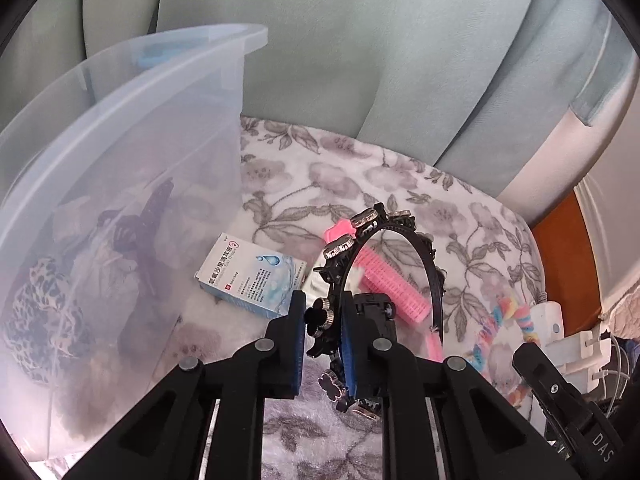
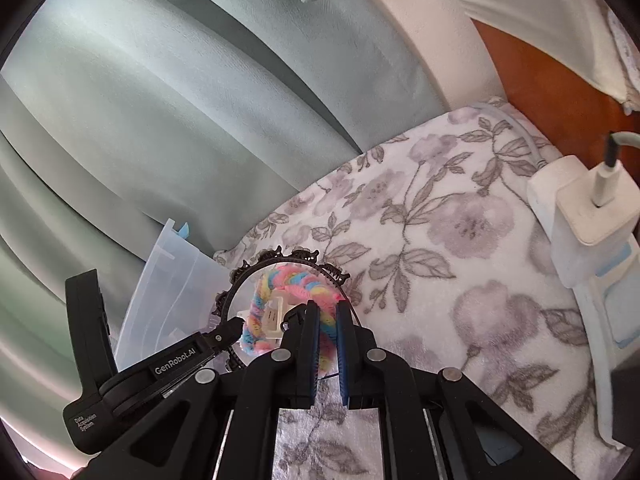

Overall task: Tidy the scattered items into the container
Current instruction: 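Close the left tool on the black headband while the right tool grasps the pipe-cleaner, then lift the headband and pipe-cleaner with both tools and carry them over the bin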

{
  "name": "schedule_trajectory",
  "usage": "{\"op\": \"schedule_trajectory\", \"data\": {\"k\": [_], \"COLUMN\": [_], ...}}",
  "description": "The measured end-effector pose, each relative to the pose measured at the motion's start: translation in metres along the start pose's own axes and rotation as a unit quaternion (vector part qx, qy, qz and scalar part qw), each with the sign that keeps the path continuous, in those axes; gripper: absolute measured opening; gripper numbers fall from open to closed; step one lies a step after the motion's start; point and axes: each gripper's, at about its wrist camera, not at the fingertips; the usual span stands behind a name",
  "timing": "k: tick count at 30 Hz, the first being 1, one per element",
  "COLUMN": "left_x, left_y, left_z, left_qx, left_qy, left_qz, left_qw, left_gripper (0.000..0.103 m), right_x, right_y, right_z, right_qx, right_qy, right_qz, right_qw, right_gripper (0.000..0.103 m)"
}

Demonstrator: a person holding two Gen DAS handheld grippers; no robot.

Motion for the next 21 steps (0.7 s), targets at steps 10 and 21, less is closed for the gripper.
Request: {"op": "schedule_trajectory", "data": {"k": [10, 21], "left_x": [0.03, 0.075], "left_y": [0.001, -0.002], "left_z": [-0.009, 0.003], "left_qx": [-0.036, -0.067], "left_qy": [-0.014, -0.036], "left_qz": [-0.005, 0.008], "left_qw": [0.9993, 0.997], "left_gripper": [0.016, 0.016], "right_x": [0.043, 0.09], "right_y": [0.012, 0.05], "right_z": [0.013, 0.031], "right_qx": [-0.013, 0.003], "right_qy": [-0.022, -0.052], "right_qz": [0.001, -0.006], "right_qw": [1.0, 0.999], "right_gripper": [0.008, 0.009]}}
Point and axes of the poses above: each gripper's, at about its wrist camera, not at the fingertips, and x roughly against the way its jaws point, y to its left, z to its underside, and after that the axes turned 1 degree about y, right-handed
